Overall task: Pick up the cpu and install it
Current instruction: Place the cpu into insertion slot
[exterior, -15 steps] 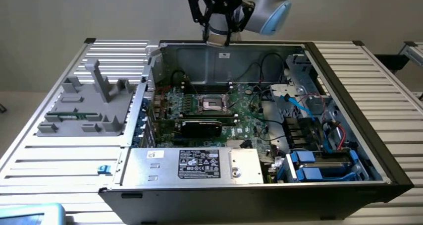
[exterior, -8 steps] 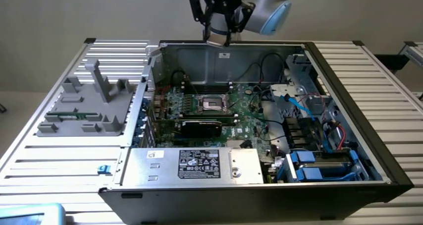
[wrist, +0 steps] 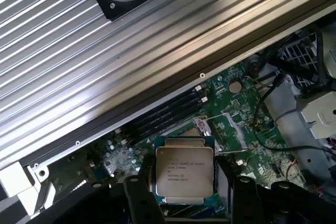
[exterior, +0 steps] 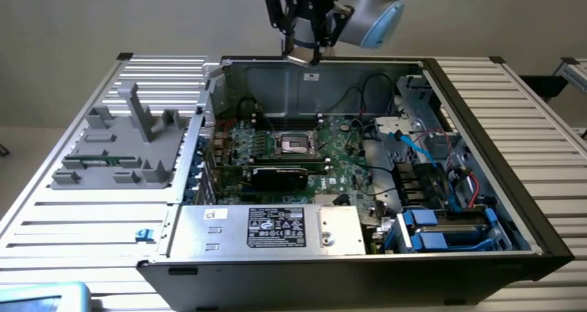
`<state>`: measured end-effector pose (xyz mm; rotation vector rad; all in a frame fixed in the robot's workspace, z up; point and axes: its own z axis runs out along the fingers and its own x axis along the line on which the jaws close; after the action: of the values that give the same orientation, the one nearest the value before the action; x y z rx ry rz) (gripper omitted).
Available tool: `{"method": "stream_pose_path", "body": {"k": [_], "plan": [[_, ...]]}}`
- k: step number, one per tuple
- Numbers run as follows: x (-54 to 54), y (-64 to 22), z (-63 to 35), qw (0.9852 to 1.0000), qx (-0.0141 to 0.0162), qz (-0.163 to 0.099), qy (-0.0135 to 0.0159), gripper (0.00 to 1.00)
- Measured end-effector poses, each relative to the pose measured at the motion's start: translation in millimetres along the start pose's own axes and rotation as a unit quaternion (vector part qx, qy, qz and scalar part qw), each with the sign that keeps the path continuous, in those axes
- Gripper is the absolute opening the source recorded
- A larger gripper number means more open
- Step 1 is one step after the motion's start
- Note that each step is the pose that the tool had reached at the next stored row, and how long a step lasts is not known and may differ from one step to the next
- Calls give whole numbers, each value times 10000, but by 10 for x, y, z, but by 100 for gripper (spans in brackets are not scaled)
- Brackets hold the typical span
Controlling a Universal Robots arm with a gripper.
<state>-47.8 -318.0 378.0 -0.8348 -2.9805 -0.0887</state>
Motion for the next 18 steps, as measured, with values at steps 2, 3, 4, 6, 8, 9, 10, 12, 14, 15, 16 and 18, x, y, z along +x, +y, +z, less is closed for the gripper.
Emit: {"method": "stream_pose_path", "body": {"k": [2,3,4,6,8,9,10,12,14,15,16,18], "plan": [[0,0,3,9999,-10,159,-7,56],[0,0,4,9997,-14,237,-10,56],[0,0,5,9995,-19,320,-14,56],[0,0,7,9989,-28,475,-20,56],[-1,-1,9,9980,-37,631,-27,56],[-1,-1,11,9975,-42,710,-30,56],[-1,-1,12,9969,-46,787,-34,56],[-1,-1,14,9956,-54,940,-41,56],[-1,-1,17,9939,-64,1097,-47,56],[-1,-1,19,9930,-69,1174,-51,56],[-1,-1,20,9921,-73,1251,-54,56],[-1,-1,23,9900,-83,1404,-60,56]]}}
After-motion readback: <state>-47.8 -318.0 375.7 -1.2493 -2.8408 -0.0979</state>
